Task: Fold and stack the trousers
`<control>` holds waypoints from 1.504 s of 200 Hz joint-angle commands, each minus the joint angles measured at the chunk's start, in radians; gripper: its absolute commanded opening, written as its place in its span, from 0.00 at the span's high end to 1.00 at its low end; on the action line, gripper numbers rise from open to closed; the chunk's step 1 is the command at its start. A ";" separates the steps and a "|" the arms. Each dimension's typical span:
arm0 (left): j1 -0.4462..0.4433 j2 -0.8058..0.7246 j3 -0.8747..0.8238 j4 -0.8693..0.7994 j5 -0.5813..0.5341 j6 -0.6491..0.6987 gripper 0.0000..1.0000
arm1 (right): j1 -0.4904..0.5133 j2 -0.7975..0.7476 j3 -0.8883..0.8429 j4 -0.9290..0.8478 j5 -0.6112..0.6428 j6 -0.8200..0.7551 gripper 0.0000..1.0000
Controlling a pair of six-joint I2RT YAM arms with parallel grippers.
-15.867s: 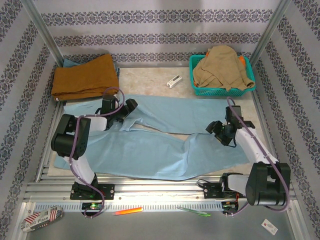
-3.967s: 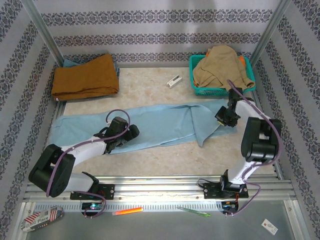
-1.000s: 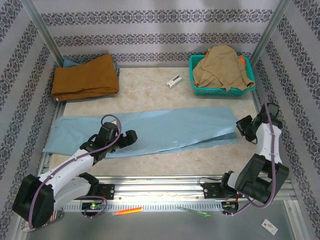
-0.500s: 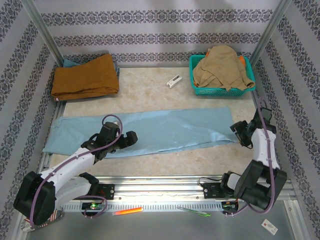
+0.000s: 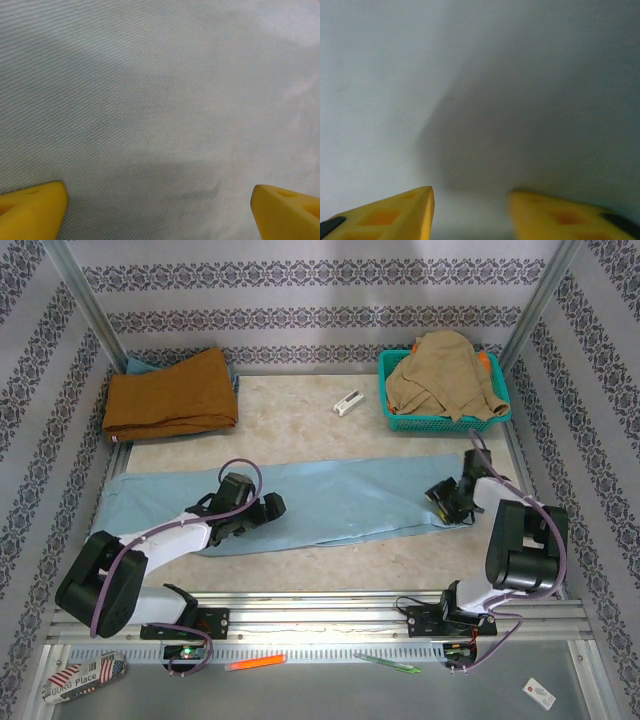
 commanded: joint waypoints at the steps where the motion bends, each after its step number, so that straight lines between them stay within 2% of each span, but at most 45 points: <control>1: 0.006 -0.024 -0.077 0.060 -0.039 -0.060 0.04 | -0.086 0.025 -0.052 0.029 -0.047 -0.003 0.46; 47: 0.006 -0.018 -0.131 0.142 0.028 -0.054 0.03 | -0.205 0.030 -0.045 -0.008 -0.067 -0.040 0.45; 77: -0.005 0.099 -0.089 0.235 0.149 -0.018 0.05 | -0.229 0.006 -0.018 -0.034 -0.081 -0.039 0.45; 99: -0.041 0.196 -0.045 0.297 0.168 -0.027 0.06 | -0.266 -0.036 0.017 -0.067 -0.048 -0.051 0.44; 127: -0.055 0.247 -0.024 0.342 0.178 -0.050 0.08 | -0.329 -0.054 0.045 -0.056 -0.151 -0.033 0.44; 140: -0.054 0.200 -0.017 0.284 0.149 -0.034 0.08 | -0.302 -0.083 0.065 -0.065 -0.172 -0.045 0.44; 160: -0.049 0.072 0.023 0.066 0.039 0.028 0.04 | -0.231 -0.131 0.120 -0.116 -0.183 -0.094 0.44; 172: -0.036 0.008 0.053 -0.040 -0.015 0.047 0.03 | -0.155 -0.158 0.145 -0.135 -0.177 -0.118 0.43; 186: -0.042 -0.031 0.099 -0.107 -0.077 0.049 0.07 | -0.039 -0.161 0.175 -0.154 -0.161 -0.144 0.43; 213: -0.079 0.088 0.202 -0.033 -0.020 0.038 0.09 | 0.170 -0.079 0.198 -0.131 -0.146 -0.144 0.44; 234: -0.087 0.198 0.244 0.009 -0.018 0.023 0.10 | 0.258 0.026 0.212 -0.119 -0.131 -0.152 0.46; 250: -0.082 0.227 0.227 0.048 -0.046 0.019 0.09 | 0.261 0.096 0.198 -0.097 -0.132 -0.156 0.46; 272: -0.050 0.238 0.187 0.059 -0.056 0.028 0.08 | 0.175 0.150 0.147 -0.043 -0.234 -0.161 0.46; 301: 0.112 0.212 0.058 0.097 -0.004 0.026 0.08 | 0.096 0.129 0.123 -0.057 -0.259 -0.198 0.46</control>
